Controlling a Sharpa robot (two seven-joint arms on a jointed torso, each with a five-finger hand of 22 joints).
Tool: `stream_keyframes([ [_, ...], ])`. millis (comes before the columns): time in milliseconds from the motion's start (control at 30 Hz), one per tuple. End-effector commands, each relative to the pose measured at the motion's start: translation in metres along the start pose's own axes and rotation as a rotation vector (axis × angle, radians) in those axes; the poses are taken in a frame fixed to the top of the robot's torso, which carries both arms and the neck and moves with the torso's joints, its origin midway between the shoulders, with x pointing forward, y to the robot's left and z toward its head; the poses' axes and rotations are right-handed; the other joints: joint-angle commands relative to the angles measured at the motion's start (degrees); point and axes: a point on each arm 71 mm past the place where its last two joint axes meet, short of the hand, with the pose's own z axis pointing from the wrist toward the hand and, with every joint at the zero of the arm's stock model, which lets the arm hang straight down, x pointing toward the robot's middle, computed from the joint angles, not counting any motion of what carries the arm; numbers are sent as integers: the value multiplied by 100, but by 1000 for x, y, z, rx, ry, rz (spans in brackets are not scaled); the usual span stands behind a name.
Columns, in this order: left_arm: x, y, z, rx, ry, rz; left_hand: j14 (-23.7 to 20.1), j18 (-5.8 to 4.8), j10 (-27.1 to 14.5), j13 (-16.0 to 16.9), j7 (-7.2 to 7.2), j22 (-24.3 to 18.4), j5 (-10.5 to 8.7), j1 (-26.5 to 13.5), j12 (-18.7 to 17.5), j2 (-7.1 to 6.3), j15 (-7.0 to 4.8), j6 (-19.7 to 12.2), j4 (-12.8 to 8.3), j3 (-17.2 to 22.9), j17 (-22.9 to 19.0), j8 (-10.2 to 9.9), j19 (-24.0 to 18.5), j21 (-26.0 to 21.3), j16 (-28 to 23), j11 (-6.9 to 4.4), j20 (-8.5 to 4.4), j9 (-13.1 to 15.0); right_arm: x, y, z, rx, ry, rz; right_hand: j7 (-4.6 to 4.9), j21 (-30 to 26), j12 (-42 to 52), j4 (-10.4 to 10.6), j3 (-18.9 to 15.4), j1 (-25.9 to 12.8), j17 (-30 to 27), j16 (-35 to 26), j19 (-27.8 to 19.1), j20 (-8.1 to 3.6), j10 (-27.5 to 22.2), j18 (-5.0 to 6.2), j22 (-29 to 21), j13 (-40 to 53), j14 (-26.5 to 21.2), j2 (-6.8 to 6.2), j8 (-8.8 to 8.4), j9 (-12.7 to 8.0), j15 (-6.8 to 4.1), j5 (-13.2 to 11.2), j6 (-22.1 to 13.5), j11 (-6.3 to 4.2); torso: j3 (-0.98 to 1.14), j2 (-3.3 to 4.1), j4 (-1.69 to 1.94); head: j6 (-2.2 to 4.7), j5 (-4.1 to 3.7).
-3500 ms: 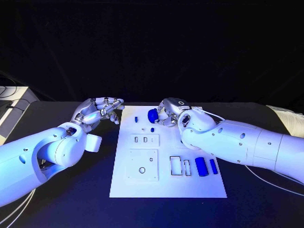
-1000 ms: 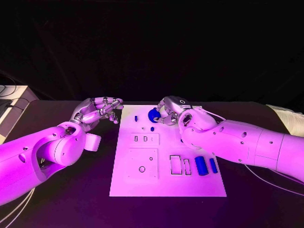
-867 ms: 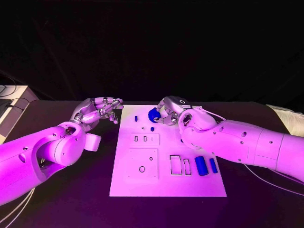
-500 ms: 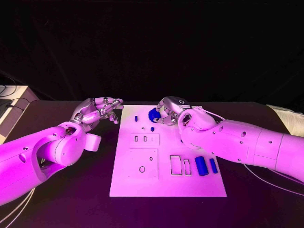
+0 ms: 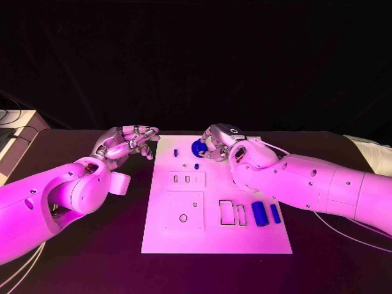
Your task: Assemble the parts on the task board
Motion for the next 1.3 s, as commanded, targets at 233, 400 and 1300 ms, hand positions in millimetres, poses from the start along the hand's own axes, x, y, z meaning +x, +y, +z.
stream_keyframes([
  [233,3,0,1,6,21,-6,-41,30,-30,4,14,8,-39,-56,14,16,-6,-42,6,14,-9,9,-45,38,27,3,-6,7,0,5,-1,-28,-36,10,-19,35,12,-14,110,55,1494,32,600,-22,612,-81,1508,1509,585,86,46,23,-21,-38,57,-4,0,-1,-2,-1,3],
  [400,3,0,1,4,21,-7,-41,30,-30,4,14,8,-39,-56,14,16,-6,-42,6,14,-9,9,-45,38,27,3,-6,7,-1,8,-1,-30,-56,13,-22,35,12,-17,119,35,1504,35,600,-30,612,-81,1508,1509,587,36,47,23,-28,-50,64,-8,3,1,-3,-6,11],
  [1300,3,0,1,2,21,-4,-41,30,-30,4,14,8,-39,-56,14,16,-6,-42,6,14,-9,9,-45,38,27,3,-6,7,13,11,5,-5,78,-39,-22,35,12,0,119,-36,1478,29,600,-41,612,-81,1508,1509,581,-69,34,17,-36,-95,51,-7,8,4,-4,-41,12],
])
